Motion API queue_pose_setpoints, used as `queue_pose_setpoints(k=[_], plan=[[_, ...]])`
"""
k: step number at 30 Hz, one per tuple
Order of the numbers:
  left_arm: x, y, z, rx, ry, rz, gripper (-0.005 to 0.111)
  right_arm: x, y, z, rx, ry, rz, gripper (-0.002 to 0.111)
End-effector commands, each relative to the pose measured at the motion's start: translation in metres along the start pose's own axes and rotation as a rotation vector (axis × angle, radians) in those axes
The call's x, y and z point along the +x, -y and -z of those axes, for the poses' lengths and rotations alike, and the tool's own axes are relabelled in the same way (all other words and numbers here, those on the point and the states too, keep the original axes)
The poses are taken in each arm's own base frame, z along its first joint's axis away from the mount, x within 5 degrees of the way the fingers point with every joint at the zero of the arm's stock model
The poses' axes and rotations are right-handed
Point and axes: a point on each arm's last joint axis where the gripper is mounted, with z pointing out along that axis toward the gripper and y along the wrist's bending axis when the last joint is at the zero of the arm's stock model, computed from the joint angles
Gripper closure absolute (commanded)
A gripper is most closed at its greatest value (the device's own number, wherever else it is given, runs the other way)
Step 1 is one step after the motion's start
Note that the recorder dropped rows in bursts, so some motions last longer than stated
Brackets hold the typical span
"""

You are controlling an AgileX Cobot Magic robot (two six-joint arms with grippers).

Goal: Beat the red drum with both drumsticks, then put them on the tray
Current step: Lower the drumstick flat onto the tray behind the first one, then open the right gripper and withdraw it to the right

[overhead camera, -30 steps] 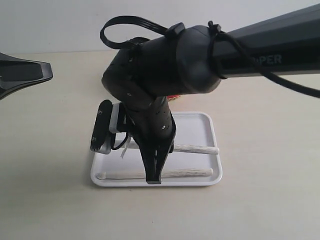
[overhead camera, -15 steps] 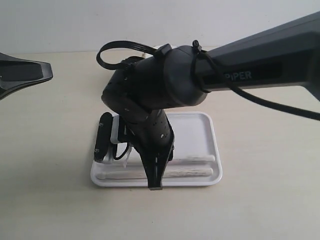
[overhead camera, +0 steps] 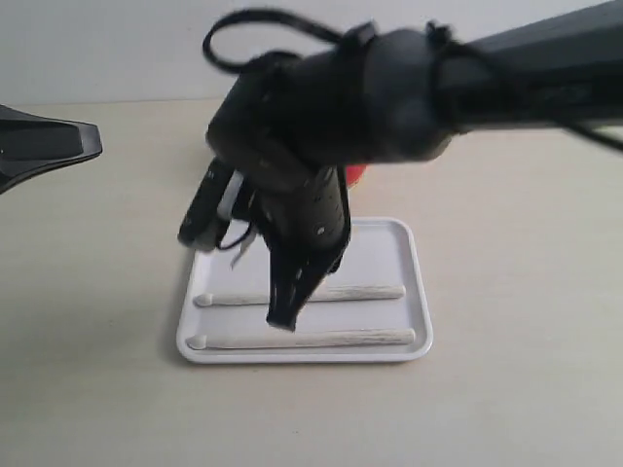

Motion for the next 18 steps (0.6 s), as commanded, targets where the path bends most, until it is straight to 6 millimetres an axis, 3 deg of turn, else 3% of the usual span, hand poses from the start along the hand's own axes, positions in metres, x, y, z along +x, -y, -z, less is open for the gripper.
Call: queue_pose_setpoints(k=[1,4,8,12,18], plan=[[-0.003,0.004,0.011,-0.129,0.046,-0.102,0.107,0.036,0.027,0.056,0.039,0.172,-0.263,0.108],[0.003,0.006,0.024,-0.248,0.108,-0.128,0.107,0.072,0.033,0.087,0.055,0.296,-0.367,0.108],[0.014,0.002,0.044,-0.450,0.258,-0.083,0.107,0.116,0.022,0.111,0.055,0.450,-0.443,0.108],[0.027,0.006,0.062,-0.548,0.377,-0.057,0.107,0.152,0.006,0.116,0.034,0.575,-0.499,0.108],[0.042,0.021,0.081,-0.553,0.509,-0.031,0.107,0.191,-0.010,0.117,0.023,0.644,-0.548,0.108]])
